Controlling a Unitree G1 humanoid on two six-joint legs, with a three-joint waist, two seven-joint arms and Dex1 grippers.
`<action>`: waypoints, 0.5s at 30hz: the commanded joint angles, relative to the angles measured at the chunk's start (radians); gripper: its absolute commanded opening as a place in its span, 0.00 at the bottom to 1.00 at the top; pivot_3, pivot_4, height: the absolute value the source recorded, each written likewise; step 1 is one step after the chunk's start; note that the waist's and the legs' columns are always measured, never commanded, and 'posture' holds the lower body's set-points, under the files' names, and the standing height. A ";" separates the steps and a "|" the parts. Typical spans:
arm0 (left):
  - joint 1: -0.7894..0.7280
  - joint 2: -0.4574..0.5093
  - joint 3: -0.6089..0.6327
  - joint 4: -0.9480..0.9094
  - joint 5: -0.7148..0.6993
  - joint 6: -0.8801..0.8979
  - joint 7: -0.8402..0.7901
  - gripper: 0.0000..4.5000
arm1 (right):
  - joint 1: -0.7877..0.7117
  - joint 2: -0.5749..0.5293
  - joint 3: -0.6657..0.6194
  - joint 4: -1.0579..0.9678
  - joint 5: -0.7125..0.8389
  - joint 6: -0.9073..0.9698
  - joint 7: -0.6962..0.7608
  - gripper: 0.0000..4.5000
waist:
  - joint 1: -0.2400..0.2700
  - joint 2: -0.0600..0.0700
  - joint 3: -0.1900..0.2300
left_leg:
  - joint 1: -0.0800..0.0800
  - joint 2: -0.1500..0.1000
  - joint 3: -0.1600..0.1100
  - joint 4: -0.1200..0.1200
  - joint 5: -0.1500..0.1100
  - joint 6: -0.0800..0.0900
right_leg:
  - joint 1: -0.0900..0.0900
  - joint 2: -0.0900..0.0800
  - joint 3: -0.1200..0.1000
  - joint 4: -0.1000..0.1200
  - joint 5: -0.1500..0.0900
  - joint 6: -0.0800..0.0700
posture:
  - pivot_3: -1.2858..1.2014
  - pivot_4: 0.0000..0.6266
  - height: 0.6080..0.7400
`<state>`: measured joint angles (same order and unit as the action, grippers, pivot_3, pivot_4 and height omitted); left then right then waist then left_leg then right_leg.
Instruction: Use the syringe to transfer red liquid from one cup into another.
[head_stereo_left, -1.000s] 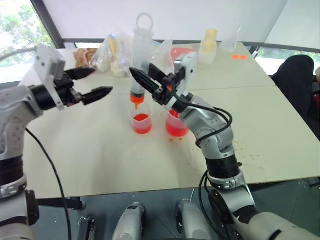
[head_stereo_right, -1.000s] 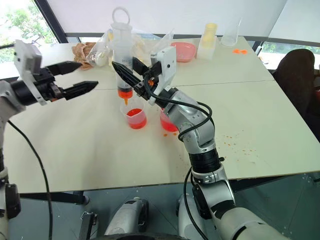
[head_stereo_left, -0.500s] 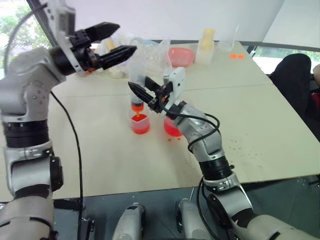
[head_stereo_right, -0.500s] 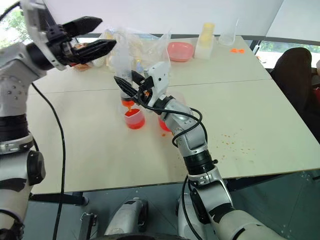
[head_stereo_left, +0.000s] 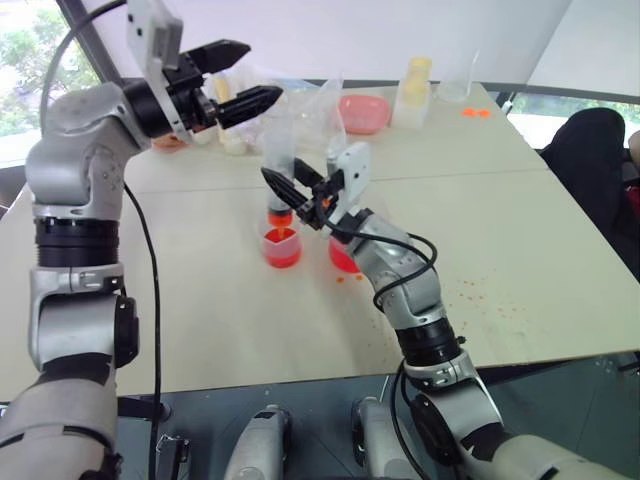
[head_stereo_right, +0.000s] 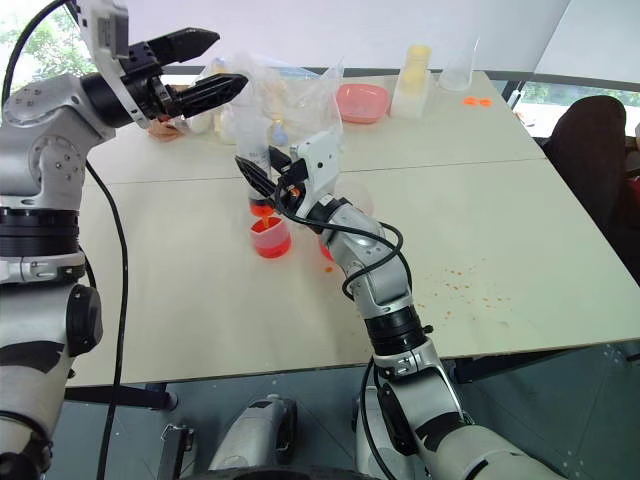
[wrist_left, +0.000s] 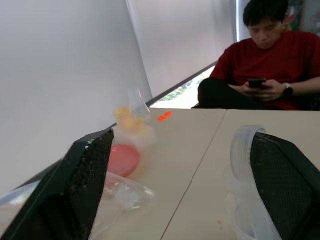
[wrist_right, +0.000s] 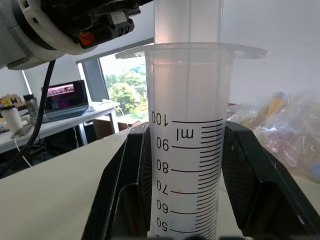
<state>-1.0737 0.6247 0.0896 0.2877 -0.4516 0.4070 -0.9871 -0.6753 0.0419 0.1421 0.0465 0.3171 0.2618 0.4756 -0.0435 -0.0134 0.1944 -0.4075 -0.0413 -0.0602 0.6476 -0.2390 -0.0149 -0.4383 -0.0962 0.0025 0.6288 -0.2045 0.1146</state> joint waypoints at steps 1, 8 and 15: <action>-0.041 0.007 0.005 -0.023 0.014 -0.017 0.005 0.61 | -0.017 0.025 0.033 -0.046 -0.002 -0.039 0.026 0.31 | 0.000 0.000 0.000 | 0.000 0.000 0.000 0.000 0.000 0.000 | 0.000 0.000 0.000 0.000 0.000 0.000 | 0.52 0.24 1.00; -0.024 -0.004 0.032 -0.167 -0.109 0.116 -0.031 0.21 | -0.017 0.036 0.033 -0.046 -0.004 -0.042 0.018 0.31 | -0.001 0.000 0.000 | 0.000 0.000 0.000 0.000 0.000 0.000 | 0.000 0.000 0.000 0.000 0.000 0.000 | 0.52 0.24 1.00; 0.058 0.013 0.033 -0.230 -0.129 0.187 -0.038 0.21 | -0.014 0.043 0.040 -0.077 0.002 -0.032 0.014 0.31 | -0.001 0.000 0.000 | 0.000 0.000 0.000 0.000 0.000 0.000 | 0.000 0.000 0.000 0.000 0.000 0.000 | 0.52 0.24 1.00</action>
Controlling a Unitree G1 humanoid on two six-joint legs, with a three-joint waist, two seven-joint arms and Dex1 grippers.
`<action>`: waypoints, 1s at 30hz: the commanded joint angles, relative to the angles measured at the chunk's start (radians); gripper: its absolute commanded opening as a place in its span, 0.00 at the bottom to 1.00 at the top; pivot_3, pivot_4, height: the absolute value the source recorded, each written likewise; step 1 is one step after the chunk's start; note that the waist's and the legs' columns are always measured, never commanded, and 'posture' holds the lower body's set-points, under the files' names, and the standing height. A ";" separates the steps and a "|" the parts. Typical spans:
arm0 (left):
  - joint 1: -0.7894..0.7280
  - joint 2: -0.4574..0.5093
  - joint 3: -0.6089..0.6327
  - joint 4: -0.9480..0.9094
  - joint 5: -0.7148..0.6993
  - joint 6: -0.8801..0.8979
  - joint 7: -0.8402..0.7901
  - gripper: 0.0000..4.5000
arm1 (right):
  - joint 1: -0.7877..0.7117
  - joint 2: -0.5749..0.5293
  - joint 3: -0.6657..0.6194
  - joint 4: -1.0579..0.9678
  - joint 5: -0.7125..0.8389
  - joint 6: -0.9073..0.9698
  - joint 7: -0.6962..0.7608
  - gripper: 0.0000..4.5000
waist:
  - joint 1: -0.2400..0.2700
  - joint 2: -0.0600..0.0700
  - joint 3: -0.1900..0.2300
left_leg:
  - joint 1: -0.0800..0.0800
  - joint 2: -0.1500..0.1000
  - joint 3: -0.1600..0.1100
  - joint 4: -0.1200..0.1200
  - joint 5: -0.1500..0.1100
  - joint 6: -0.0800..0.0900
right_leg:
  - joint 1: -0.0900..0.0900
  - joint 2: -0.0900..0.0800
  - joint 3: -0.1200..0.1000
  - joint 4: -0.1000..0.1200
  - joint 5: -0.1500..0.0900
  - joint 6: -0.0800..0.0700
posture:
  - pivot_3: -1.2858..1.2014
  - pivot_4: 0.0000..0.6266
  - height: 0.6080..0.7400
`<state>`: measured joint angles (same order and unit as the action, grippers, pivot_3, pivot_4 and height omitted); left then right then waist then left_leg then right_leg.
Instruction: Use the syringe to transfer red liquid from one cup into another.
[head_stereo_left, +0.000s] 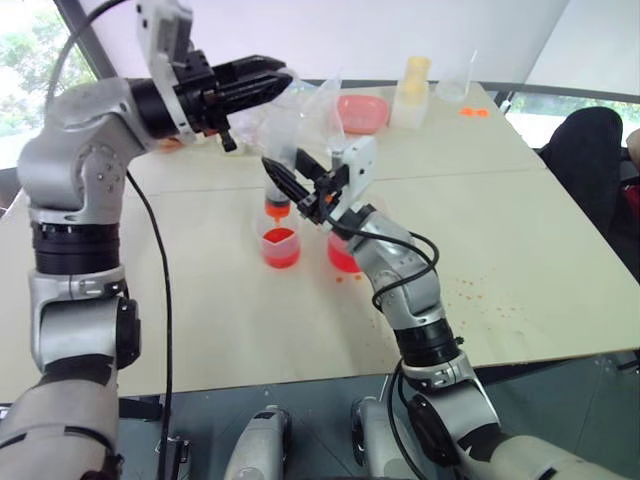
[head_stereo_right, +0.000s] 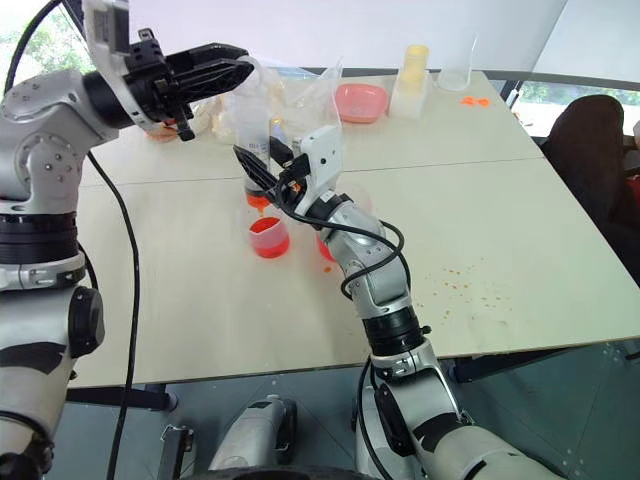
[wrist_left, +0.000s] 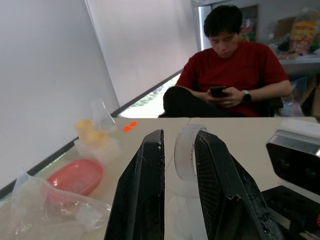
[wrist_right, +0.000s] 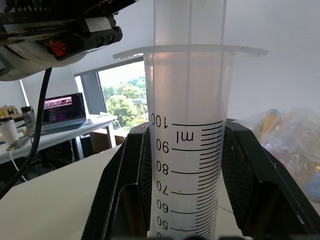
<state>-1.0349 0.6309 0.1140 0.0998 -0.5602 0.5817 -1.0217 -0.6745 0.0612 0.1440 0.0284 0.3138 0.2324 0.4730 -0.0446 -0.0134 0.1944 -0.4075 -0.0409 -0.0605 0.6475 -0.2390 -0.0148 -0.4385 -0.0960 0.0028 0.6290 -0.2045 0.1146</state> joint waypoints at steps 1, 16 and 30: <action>0.036 0.010 0.009 -0.045 -0.022 0.018 -0.003 0.21 | -0.016 0.022 0.037 -0.063 0.007 0.001 0.018 0.31 | 0.000 0.000 0.000 | 0.000 0.000 0.000 0.000 0.000 0.000 | 0.000 0.000 0.000 0.000 0.000 0.000 | 0.52 0.24 1.00; 0.155 -0.001 0.027 -0.062 -0.033 0.042 0.048 0.21 | -0.069 0.006 -0.024 -0.066 0.006 -0.004 0.000 0.31 | 0.002 0.000 0.000 | 0.000 0.000 0.000 0.000 0.000 0.000 | 0.000 0.000 0.000 0.000 0.000 0.000 | 0.52 0.24 1.00; 0.182 -0.004 0.030 -0.081 -0.047 0.048 0.058 0.21 | -0.105 0.009 -0.047 -0.088 0.020 0.009 0.009 0.31 | 0.001 -0.002 0.000 | 0.000 0.001 0.000 -0.001 0.000 0.000 | -0.001 0.001 0.001 0.000 0.000 0.000 | 0.52 0.24 1.00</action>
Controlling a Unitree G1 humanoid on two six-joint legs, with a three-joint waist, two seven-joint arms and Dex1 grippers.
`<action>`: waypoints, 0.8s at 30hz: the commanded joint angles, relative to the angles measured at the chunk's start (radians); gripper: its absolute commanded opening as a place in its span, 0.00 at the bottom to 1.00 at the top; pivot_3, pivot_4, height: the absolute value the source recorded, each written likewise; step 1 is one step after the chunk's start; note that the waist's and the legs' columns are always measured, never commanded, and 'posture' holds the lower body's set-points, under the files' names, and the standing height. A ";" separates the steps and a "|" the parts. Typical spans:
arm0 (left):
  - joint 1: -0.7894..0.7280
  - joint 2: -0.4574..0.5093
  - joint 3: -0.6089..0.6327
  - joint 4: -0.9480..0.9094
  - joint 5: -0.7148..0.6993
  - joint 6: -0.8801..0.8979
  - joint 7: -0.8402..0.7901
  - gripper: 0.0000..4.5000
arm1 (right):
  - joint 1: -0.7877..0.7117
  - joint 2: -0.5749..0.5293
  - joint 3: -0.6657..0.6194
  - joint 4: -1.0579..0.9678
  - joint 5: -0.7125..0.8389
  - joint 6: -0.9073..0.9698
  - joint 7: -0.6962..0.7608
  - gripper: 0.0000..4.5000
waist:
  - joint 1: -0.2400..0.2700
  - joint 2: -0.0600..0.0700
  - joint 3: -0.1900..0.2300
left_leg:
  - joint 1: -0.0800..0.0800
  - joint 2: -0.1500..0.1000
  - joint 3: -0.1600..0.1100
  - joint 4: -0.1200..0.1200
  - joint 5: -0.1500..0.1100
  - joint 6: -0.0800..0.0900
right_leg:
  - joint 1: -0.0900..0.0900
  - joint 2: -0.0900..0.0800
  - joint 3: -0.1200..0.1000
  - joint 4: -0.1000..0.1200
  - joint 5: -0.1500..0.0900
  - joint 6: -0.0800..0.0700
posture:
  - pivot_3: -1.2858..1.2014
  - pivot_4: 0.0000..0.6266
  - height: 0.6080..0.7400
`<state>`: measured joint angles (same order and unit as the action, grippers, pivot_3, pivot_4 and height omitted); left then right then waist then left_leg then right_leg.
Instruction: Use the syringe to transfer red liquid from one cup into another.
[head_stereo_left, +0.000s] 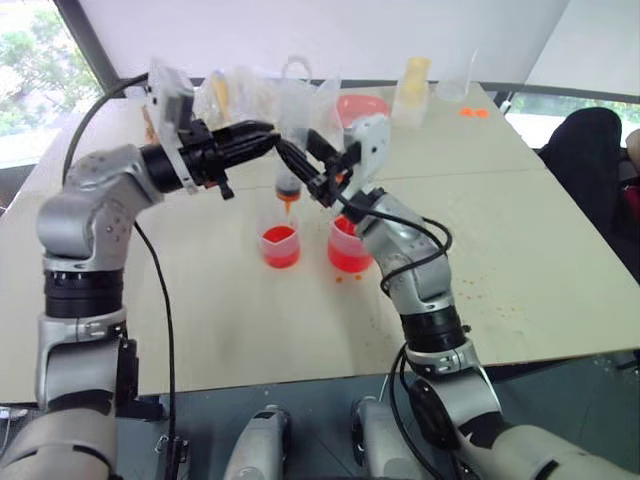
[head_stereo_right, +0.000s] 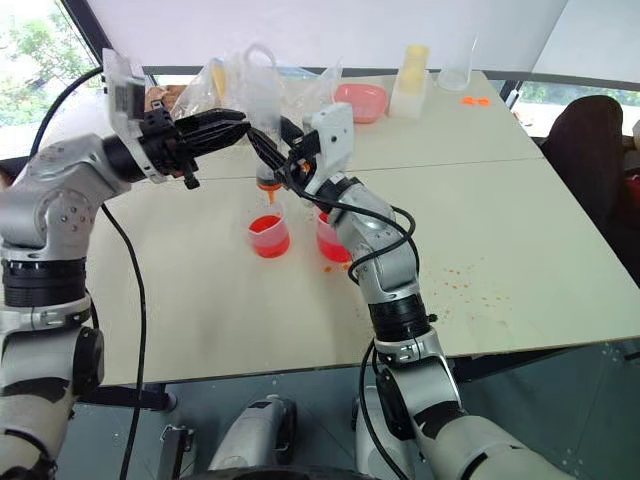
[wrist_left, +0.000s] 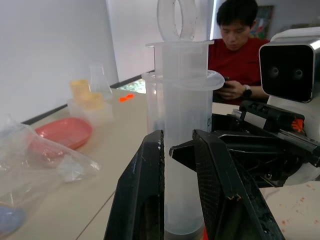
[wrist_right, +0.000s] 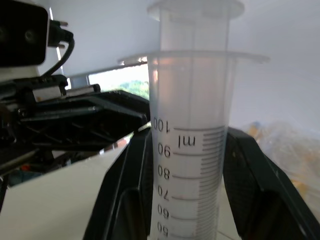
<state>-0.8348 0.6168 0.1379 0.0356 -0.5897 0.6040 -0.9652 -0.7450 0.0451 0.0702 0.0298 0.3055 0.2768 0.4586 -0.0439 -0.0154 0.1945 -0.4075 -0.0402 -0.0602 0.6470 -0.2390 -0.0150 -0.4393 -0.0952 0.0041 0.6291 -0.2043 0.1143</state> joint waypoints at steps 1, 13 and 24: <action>-0.024 0.012 0.013 -0.016 -0.026 0.029 0.000 0.21 | -0.033 0.026 0.029 -0.088 0.028 -0.035 0.024 0.31 | 0.000 0.000 0.000 | 0.000 0.000 0.000 0.000 0.000 0.000 | 0.000 0.000 0.000 0.000 0.000 0.000 | 0.52 0.24 1.00; -0.101 0.144 0.102 -0.003 -0.112 0.058 -0.080 0.21 | 0.003 0.036 0.064 -0.068 0.025 -0.037 0.041 0.31 | 0.002 0.000 0.000 | 0.000 0.000 0.000 -0.001 0.000 0.000 | -0.001 0.000 0.000 0.000 0.000 0.000 | 0.52 0.24 1.00; -0.189 0.077 0.066 0.013 -0.097 0.019 -0.049 0.21 | 0.021 0.044 0.091 -0.035 0.015 -0.049 0.053 0.31 | -0.003 0.000 0.000 | 0.000 0.000 0.000 0.000 0.000 0.000 | -0.001 0.000 0.000 0.000 0.000 0.000 | 0.52 0.24 1.00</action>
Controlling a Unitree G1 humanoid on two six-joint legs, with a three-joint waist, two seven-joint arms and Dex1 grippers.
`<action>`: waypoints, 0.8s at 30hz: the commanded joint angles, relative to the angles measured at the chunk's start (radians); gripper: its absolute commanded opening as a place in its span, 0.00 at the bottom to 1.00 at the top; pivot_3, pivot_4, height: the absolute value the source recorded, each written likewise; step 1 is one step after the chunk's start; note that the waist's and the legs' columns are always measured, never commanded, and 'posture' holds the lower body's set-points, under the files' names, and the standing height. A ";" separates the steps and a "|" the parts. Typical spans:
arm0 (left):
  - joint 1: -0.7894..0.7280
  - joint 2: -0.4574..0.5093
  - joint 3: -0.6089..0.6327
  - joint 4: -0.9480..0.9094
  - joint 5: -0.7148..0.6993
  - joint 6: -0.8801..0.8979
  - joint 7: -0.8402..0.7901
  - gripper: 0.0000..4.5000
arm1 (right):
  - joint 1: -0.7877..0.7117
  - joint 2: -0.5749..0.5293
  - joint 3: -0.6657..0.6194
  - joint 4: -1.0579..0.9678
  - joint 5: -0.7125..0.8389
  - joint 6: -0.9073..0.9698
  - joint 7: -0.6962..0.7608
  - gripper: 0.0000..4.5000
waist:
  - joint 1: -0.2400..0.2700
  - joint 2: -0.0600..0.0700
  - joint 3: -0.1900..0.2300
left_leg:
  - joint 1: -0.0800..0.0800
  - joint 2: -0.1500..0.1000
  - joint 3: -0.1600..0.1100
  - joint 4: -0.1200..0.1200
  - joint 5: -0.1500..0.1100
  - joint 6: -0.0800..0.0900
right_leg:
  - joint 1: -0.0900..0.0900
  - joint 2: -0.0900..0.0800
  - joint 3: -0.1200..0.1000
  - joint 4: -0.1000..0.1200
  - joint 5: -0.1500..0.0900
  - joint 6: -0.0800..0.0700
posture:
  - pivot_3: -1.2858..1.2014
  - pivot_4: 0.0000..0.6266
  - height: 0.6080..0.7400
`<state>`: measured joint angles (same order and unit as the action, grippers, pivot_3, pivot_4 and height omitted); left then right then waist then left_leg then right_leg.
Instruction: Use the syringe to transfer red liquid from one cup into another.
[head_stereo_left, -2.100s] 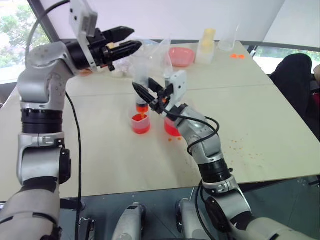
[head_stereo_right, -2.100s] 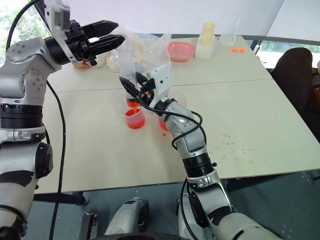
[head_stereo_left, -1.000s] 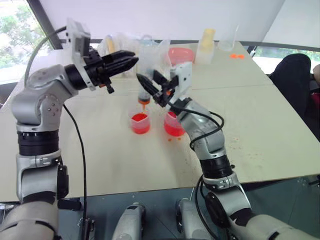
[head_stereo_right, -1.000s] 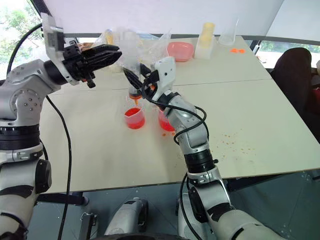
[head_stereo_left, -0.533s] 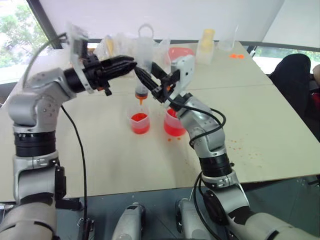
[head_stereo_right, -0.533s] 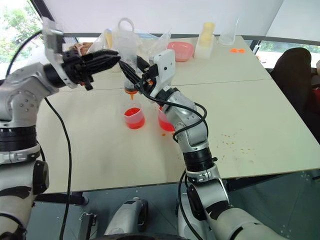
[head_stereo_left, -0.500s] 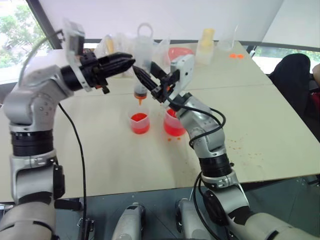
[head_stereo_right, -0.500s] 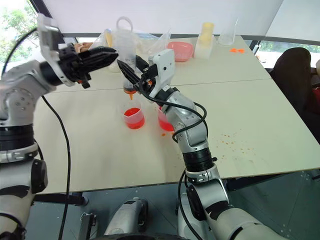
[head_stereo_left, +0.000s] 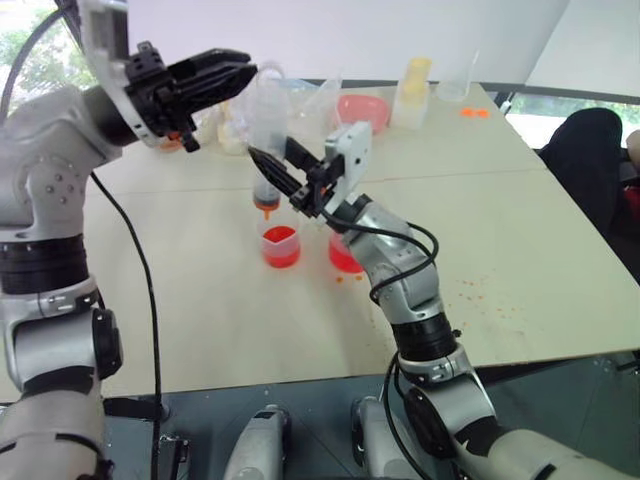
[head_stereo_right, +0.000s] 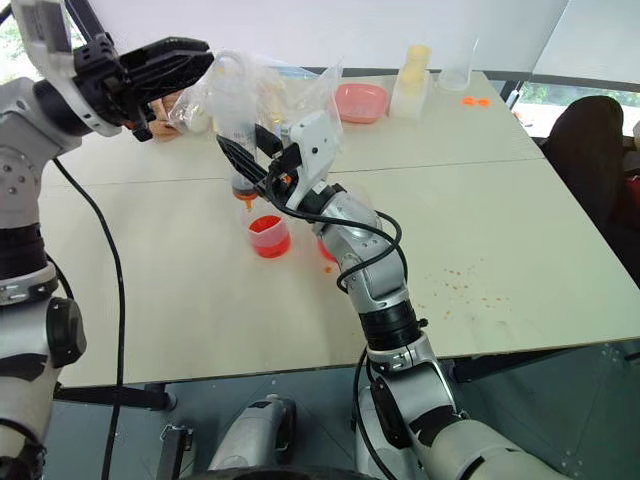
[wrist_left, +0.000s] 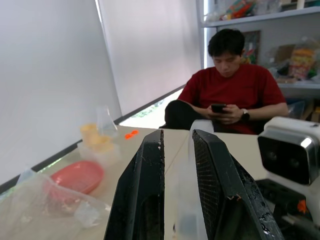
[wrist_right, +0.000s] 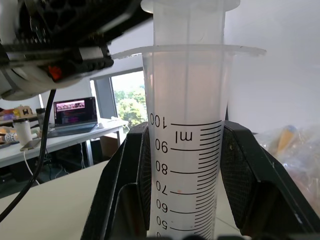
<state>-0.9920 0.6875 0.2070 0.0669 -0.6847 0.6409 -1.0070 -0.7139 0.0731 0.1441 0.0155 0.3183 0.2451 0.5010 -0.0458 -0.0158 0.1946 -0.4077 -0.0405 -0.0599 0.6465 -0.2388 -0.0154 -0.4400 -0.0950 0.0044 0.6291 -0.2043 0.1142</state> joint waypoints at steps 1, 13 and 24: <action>-0.032 0.007 -0.007 -0.020 0.000 -0.018 -0.012 0.21 | -0.007 0.016 0.019 -0.021 0.002 -0.017 0.010 0.31 | -0.001 0.000 0.000 | 0.000 0.000 0.000 0.000 0.000 0.000 | 0.000 0.000 0.000 0.000 0.000 0.000 | 0.52 0.24 1.00; 0.010 0.051 -0.043 -0.002 0.073 -0.064 -0.053 0.21 | -0.004 0.011 0.018 -0.012 0.002 -0.021 0.004 0.31 | 0.001 0.000 0.000 | 0.000 0.000 0.000 0.000 0.000 0.000 | 0.000 0.000 0.000 0.000 0.000 0.000 | 0.52 0.24 1.00; 0.040 0.081 -0.076 0.005 0.112 -0.092 -0.099 0.21 | -0.008 0.008 0.017 -0.009 0.003 -0.024 -0.002 0.31 | 0.001 0.000 0.000 | 0.000 0.000 0.000 0.000 0.000 0.000 | 0.000 0.000 0.000 0.000 0.000 0.000 | 0.52 0.24 1.00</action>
<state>-0.9552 0.7465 0.1327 0.0743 -0.5949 0.5587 -1.0996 -0.7073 0.0711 0.1792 0.0475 0.3140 0.2485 0.5021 -0.0445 -0.0157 0.1946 -0.4077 -0.0401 -0.0600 0.6464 -0.2388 -0.0154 -0.4403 -0.0947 0.0045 0.6291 -0.2044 0.1141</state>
